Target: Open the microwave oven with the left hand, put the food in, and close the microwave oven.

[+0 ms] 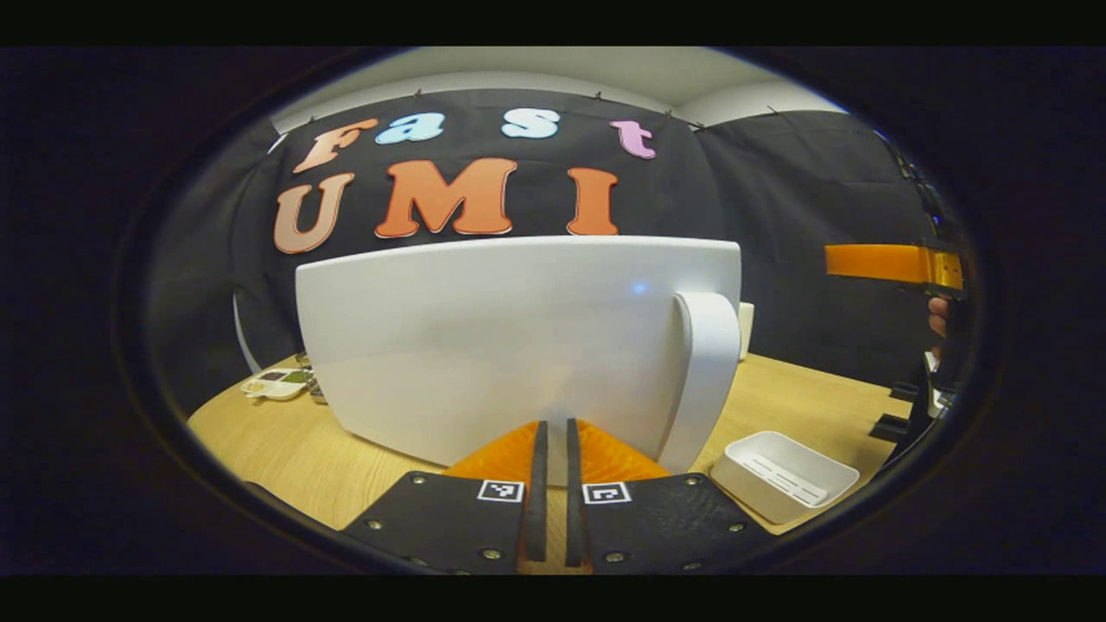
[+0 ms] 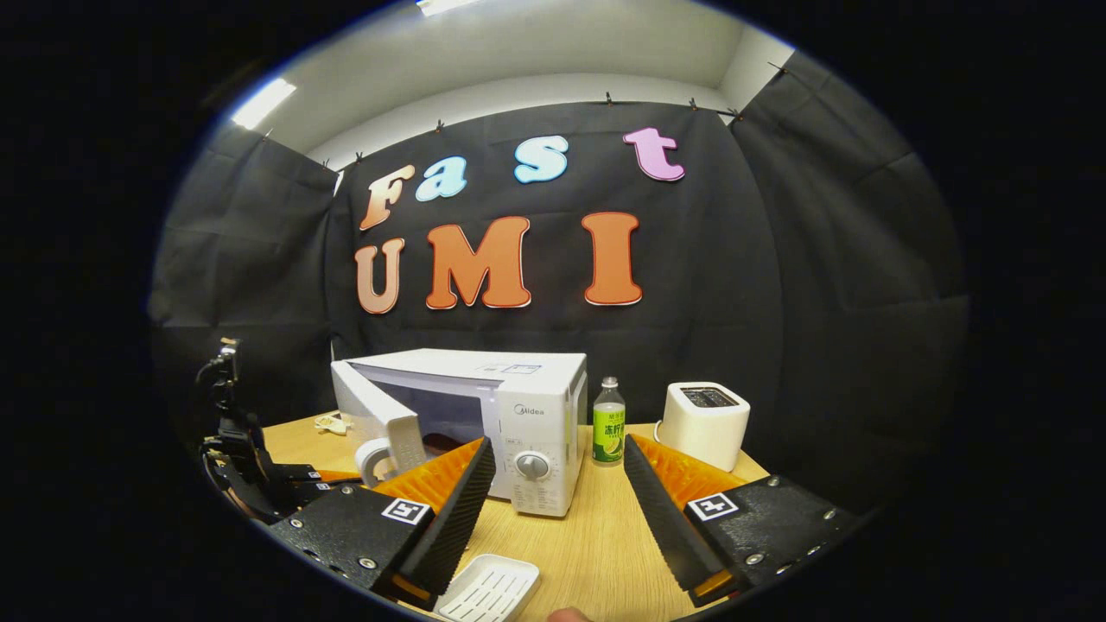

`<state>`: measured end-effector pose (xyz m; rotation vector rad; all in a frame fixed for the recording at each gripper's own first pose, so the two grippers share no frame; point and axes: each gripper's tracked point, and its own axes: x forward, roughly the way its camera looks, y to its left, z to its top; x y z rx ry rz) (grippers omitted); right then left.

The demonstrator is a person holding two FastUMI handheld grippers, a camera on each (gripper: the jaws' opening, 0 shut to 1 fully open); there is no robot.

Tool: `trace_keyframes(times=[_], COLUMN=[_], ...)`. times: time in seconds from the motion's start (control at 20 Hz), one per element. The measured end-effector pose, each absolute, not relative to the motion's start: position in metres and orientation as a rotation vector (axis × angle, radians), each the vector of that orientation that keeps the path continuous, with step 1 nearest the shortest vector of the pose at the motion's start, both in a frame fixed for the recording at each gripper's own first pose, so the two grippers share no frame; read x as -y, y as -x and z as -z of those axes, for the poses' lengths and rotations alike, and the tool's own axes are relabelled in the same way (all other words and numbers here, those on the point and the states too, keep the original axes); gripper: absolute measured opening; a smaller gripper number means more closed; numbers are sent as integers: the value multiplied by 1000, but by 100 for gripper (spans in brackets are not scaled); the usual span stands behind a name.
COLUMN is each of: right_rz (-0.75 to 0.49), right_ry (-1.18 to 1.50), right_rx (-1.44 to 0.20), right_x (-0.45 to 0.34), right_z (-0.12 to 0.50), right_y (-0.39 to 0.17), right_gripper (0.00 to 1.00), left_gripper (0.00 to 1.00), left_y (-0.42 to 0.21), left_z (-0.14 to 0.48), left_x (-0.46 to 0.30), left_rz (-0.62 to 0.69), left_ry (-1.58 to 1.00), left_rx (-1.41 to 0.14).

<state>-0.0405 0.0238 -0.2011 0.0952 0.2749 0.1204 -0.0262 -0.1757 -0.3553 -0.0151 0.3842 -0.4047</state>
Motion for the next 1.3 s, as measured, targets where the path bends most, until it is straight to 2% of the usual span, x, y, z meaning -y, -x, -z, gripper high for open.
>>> trace_keyframes(times=[0.6, 0.95, 1.0, 1.05, 1.1, 1.15, 1.25, 1.3], right_rz=[-85, -76, -74, -75, -76, -76, -71, -64], right_ry=[-93, -100, -101, -102, -103, -103, -96, -91], right_rx=[-298, -296, -292, -290, -289, -289, -293, -292], right_x=[-8, -8, -9, -10, -11, -12, -10, -8], right_z=[212, 210, 208, 208, 207, 206, 206, 204], right_y=[47, 48, 48, 49, 50, 52, 54, 54], right_gripper=[93, 93, 93, 93, 93, 93, 93, 93], left_gripper=[10, 8, 12, 8, 12, 8, 8, 4], left_y=[-54, -59, -59, -61, -61, -61, -59, -59], left_z=[381, 382, 382, 385, 382, 383, 379, 370], left_x=[209, 209, 210, 209, 210, 211, 210, 205], left_rz=[338, 313, 316, 305, 308, 310, 306, 300], left_ry=[-12, -34, -39, -56, -62, -77, -85, -85], left_rx=[-391, -380, -373, -384, -369, -372, -365, -351])
